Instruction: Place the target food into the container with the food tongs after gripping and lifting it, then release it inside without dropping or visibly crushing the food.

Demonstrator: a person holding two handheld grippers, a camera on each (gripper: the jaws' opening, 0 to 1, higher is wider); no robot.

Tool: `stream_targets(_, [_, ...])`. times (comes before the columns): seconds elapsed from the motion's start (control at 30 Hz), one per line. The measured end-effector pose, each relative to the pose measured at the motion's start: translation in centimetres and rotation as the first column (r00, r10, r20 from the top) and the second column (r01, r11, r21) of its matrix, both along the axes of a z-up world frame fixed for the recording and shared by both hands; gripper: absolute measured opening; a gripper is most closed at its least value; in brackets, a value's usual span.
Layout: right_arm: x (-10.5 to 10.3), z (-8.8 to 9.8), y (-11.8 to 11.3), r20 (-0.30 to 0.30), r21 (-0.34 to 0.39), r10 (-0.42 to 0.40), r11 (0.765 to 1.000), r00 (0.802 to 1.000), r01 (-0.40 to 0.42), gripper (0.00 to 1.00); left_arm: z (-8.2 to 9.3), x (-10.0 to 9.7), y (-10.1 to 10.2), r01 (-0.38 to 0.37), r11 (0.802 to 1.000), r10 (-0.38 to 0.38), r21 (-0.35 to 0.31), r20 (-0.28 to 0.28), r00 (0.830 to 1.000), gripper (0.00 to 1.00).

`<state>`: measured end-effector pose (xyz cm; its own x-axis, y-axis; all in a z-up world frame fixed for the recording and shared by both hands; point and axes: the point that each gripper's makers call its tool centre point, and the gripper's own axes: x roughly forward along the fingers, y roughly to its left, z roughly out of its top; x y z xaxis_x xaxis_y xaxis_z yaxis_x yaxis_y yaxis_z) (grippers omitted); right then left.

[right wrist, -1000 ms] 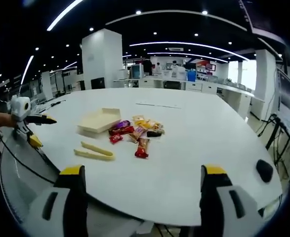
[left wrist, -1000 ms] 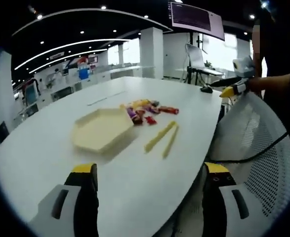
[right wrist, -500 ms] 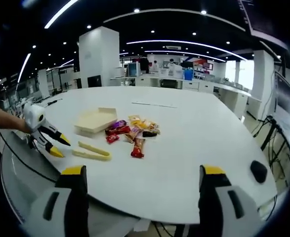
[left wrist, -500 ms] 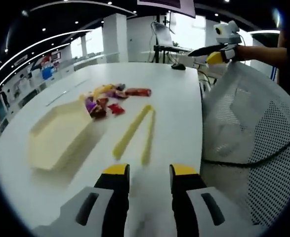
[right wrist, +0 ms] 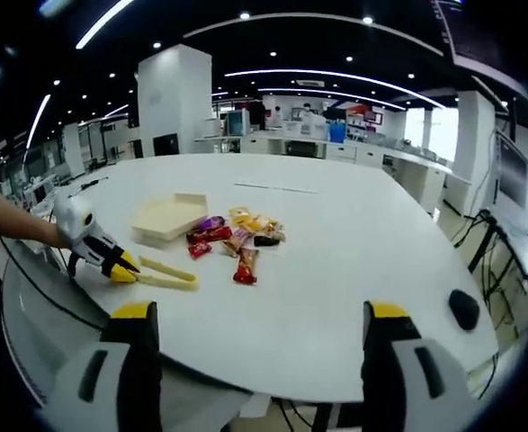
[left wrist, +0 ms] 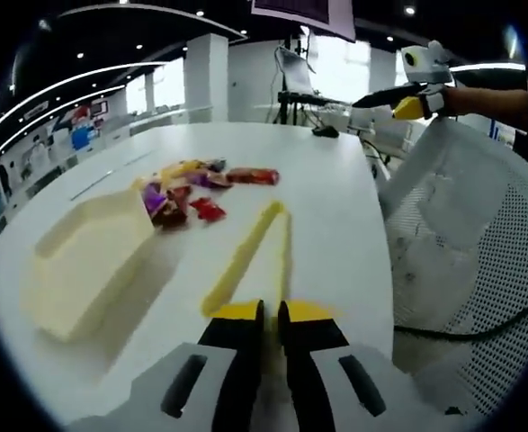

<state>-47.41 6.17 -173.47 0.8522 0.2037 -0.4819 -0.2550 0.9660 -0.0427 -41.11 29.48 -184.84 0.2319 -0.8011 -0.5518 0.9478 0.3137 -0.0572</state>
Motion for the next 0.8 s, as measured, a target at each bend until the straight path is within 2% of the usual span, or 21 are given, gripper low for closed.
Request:
stream_targets(0.03, [0.1, 0.2, 0.1, 0.003, -0.002, 0.003, 1.000, 1.000, -0.003, 0.94, 0.0, 0.1, 0.0, -0.013, 1.000, 0.013, -0.017, -0.019, 1.000, 0.02])
stream_targets(0.1, [0.3, 0.7, 0.5, 0.016, 0.008, 0.014, 1.000, 1.000, -0.014, 0.94, 0.0, 0.0, 0.1, 0.005, 1.000, -0.006, -0.020, -0.016, 1.000, 0.01])
stream_targets(0.17, [0.7, 1.5, 1.4, 0.044, 0.056, 0.030, 0.998, 0.999, -0.033, 0.95, -0.2, -0.6, 0.0, 0.020, 1.000, -0.021, -0.016, -0.054, 0.998, 0.00])
stream_targets(0.23, [1.0, 2.8, 3.0, 0.090, 0.108, 0.084, 0.990, 0.992, -0.094, 0.94, 1.0, -1.2, -0.7, 0.035, 0.997, -0.040, -0.068, -0.079, 0.996, 0.00])
stream_targets(0.27, [1.1, 3.4, 3.7, 0.116, 0.123, 0.109, 0.985, 0.987, -0.123, 0.94, 1.9, -1.4, -0.9, 0.000, 0.994, -0.013, -0.106, -0.125, 0.992, 0.00])
stream_targets(0.3, [1.2, 4.3, 4.8, 0.150, 0.143, 0.142, 0.976, 0.978, -0.164, 0.94, 3.1, -1.8, -1.1, 0.025, 0.990, -0.042, -0.140, -0.122, 0.992, 0.00])
stream_targets(0.33, [1.2, 4.6, 5.1, 0.159, 0.152, 0.151, 0.973, 0.976, -0.175, 0.94, 3.8, -2.0, -1.2, 0.017, 0.987, -0.039, -0.160, -0.134, 0.990, 0.00])
stream_targets(0.4, [1.0, 6.4, 7.3, 0.205, 0.233, 0.205, 0.940, 0.957, -0.251, 0.93, 6.3, -2.9, -1.5, 0.034, 0.976, -0.066, -0.217, -0.143, 0.988, 0.00])
stream_targets(0.43, [0.9, 7.8, 8.6, 0.246, 0.283, 0.234, 0.911, 0.941, -0.300, 0.92, 7.8, -3.5, -1.6, 0.041, 0.968, -0.080, -0.247, -0.151, 0.985, 0.00])
stream_targets(0.47, [1.0, 8.7, 9.1, 0.275, 0.299, 0.243, 0.898, 0.930, -0.323, 0.91, 8.8, -3.9, -1.7, 0.045, 0.961, -0.091, -0.272, -0.156, 0.984, 0.00])
stream_targets(0.5, [0.9, 10.1, 10.2, 0.315, 0.317, 0.274, 0.872, 0.909, -0.373, 0.90, 10.3, -4.5, -1.9, 0.054, 0.952, -0.105, -0.302, -0.154, 0.982, 0.00])
stream_targets(0.53, [0.7, 10.9, 10.9, 0.332, 0.326, 0.298, 0.854, 0.895, -0.406, 0.89, 12.2, -5.2, -2.1, 0.066, 0.938, -0.125, -0.341, -0.152, 0.980, 0.00])
stream_targets(0.57, [0.6, 11.5, 11.5, 0.344, 0.335, 0.317, 0.838, 0.884, -0.431, 0.88, 13.4, -5.8, -2.2, 0.082, 0.928, -0.143, -0.362, -0.144, 0.979, 0.00])
stream_targets(0.63, [0.0, 13.5, 13.1, 0.381, 0.370, 0.368, 0.780, 0.848, -0.505, 0.86, 16.6, -7.4, -2.6, 0.134, 0.903, -0.196, -0.409, -0.114, 0.974, 0.00])
stream_targets(0.67, [-0.5, 14.5, 14.1, 0.404, 0.367, 0.411, 0.745, 0.817, -0.556, 0.85, 18.6, -8.5, -2.8, 0.169, 0.880, -0.237, -0.445, -0.102, 0.966, 0.00])
stream_targets(0.7, [-0.8, 15.2, 14.7, 0.419, 0.352, 0.436, 0.730, 0.796, -0.586, 0.84, 20.0, -9.3, -3.0, 0.184, 0.860, -0.261, -0.477, -0.101, 0.960, 0.00])
stream_targets(0.73, [-1.3, 15.8, 15.4, 0.427, 0.336, 0.475, 0.706, 0.769, -0.623, 0.83, 22.0, -10.4, -3.2, 0.203, 0.829, -0.296, -0.521, -0.101, 0.950, 0.00])
stream_targets(0.8, [-2.4, 16.7, 16.8, 0.427, 0.345, 0.524, 0.659, 0.737, -0.669, 0.84, 24.4, -11.7, -3.2, 0.222, 0.786, -0.339, -0.577, -0.101, 0.935, 0.00])
